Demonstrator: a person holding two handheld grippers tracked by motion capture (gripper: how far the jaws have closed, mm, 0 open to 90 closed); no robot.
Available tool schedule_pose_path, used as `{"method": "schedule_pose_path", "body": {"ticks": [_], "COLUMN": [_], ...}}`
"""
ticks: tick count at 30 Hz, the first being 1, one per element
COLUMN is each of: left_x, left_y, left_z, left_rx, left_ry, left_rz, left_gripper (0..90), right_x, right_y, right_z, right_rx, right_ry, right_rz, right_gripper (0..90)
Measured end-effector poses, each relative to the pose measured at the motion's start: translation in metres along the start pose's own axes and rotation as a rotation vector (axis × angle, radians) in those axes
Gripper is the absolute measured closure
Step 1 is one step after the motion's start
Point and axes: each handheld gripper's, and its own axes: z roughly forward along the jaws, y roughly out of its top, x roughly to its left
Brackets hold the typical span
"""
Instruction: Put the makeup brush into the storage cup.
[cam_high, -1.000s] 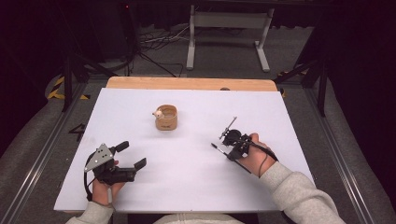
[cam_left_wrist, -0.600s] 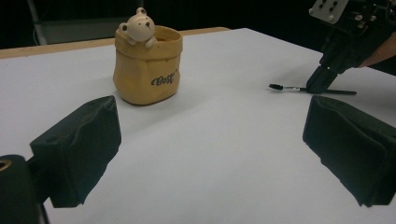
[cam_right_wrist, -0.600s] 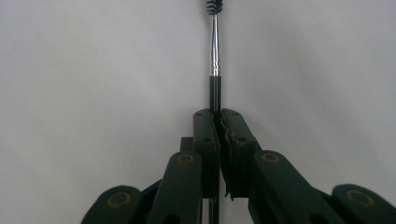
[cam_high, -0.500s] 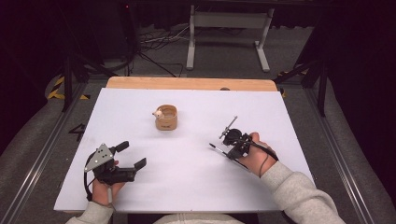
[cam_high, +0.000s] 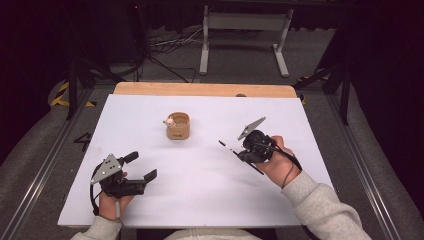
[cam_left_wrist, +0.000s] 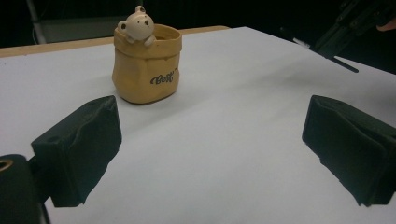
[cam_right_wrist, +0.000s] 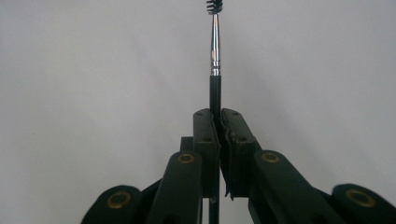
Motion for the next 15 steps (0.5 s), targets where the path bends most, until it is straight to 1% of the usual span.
{"method": "schedule_pose_path", "body": {"ticks": [4,7,12,15], "left_x": [0.000,0.000,0.000,0.000], "left_y": [0.000,0.000,0.000,-0.001], "left_z": [0.000,0.000,0.000,0.001], "left_rx": [-0.001,0.000,-0.002,0.000], "left_ry": [0.000,-0.002,-0.005,-0.013], "left_rz": [0.002,0.005,0.007,0.006], "left_gripper": [5.4,6.2,6.8,7.4], "right_x": [0.003,0.006,0.008,0.008], "right_y": [0.000,-0.002,-0.006,-0.009], "right_z": [-0.006,-0.012,-0.020,-0.022], "right_rx": [-0.067,-0.141,-0.253,-0.307], "right_ry": [0.003,-0.003,0.010,0.018], "right_rz": [-0.015,-0.041,-0.052,-0.054], "right_gripper": [85.7,85.7,85.7,85.7]}}
